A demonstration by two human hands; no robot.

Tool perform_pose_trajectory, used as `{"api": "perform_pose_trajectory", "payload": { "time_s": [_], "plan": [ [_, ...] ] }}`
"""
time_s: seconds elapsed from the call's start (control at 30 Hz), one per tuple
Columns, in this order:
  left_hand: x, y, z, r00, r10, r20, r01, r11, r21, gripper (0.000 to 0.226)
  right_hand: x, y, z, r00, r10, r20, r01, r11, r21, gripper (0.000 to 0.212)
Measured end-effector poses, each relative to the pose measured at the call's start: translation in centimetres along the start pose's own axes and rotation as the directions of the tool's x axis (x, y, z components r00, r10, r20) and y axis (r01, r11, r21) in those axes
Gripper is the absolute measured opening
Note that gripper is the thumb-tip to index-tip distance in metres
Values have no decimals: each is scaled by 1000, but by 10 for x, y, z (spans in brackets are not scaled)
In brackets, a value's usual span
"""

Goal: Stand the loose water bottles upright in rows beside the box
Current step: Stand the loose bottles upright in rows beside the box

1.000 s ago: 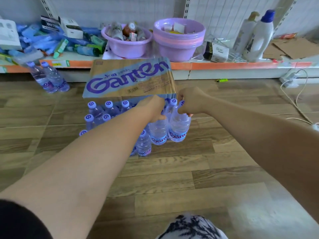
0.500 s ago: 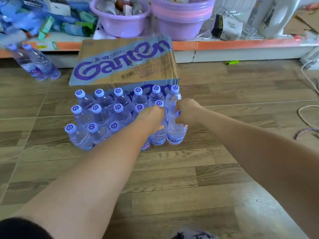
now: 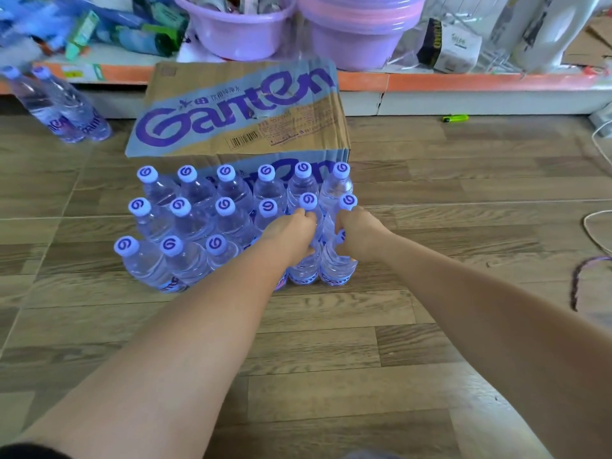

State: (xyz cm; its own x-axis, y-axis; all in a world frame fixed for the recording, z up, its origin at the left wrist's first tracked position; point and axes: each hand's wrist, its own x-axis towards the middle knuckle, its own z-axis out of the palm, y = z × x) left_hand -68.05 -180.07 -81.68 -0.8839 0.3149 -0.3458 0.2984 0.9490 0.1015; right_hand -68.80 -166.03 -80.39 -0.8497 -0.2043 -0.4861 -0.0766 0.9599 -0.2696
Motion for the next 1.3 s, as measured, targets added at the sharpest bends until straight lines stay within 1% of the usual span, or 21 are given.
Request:
{"api": "perform_pose_trajectory", "payload": {
  "time_s": [0.1, 0.2, 0.27, 0.33, 0.37, 0.43, 0.53, 0.57, 0.63, 0.7, 0.77, 0.93, 1.03, 1.13, 1.23, 1.3],
  "plan": [
    [1, -2, 2, 1000, 1, 15, -1, 1000, -19, 34, 1, 0, -1, 1000, 2, 14, -1, 1000, -18, 43],
    [0, -1, 5, 1000, -19, 10, 19, 997, -70, 38, 1, 0, -2, 997, 8, 78, -2, 998, -70, 45],
    [-1, -3, 4, 998, -59, 13, 60, 985, -161, 45, 2, -1, -5, 992, 12, 124, 4, 991, -134, 43],
    [-1, -8, 1, 994, -107, 40, 114, 946, -303, 55, 3, -4, -11, 988, 23, 150, 1, 988, -157, 39],
    [-2, -12, -3, 992, -114, 51, 125, 926, -356, 58, 3, -8, -16, 989, 30, 146, -3, 984, -180, 43],
    [-3, -20, -14, 993, -109, 42, 117, 907, -404, 55, 6, -18, -29, 997, 34, 71, -15, 966, -259, 47],
    [-6, -38, -34, 992, -121, -40, 97, 921, -377, 48, 18, -37, -50, 995, -40, -86, 16, 967, -256, 38],
    [-8, -47, -41, 989, -135, -56, 107, 929, -354, 47, 22, -45, -57, 992, -73, -103, 46, 968, -246, 38],
    [-14, -65, -54, 984, -170, -57, 145, 941, -305, 46, 32, -61, -66, 988, -134, -77, 113, 967, -230, 42],
    [-22, -89, -67, 972, -230, -52, 207, 938, -279, 48, 41, -79, -71, 983, -180, -30, 168, 958, -232, 51],
    [-33, -116, -77, 949, -312, -48, 283, 908, -308, 51, 50, -101, -73, 977, -212, 0, 206, 950, -234, 56],
    [-66, -187, -88, 884, -466, 29, 447, 826, -344, 57, 67, -154, -74, 962, -272, 36, 273, 942, -196, 58],
    [-80, -231, -92, 860, -508, 44, 492, 803, -336, 60, 82, -185, -69, 952, -305, 33, 306, 933, -189, 61],
    [-78, -284, -94, 845, -534, 17, 510, 796, -325, 61, 110, -225, -65, 947, -322, 24, 320, 928, -192, 61],
    [-66, -346, -94, 846, -532, -34, 493, 806, -327, 61, 146, -276, -59, 950, -312, 2, 308, 935, -175, 62],
    [-55, -389, -91, 855, -517, -42, 479, 818, -318, 61, 167, -310, -54, 952, -307, -20, 300, 942, -153, 60]
  ]
}}
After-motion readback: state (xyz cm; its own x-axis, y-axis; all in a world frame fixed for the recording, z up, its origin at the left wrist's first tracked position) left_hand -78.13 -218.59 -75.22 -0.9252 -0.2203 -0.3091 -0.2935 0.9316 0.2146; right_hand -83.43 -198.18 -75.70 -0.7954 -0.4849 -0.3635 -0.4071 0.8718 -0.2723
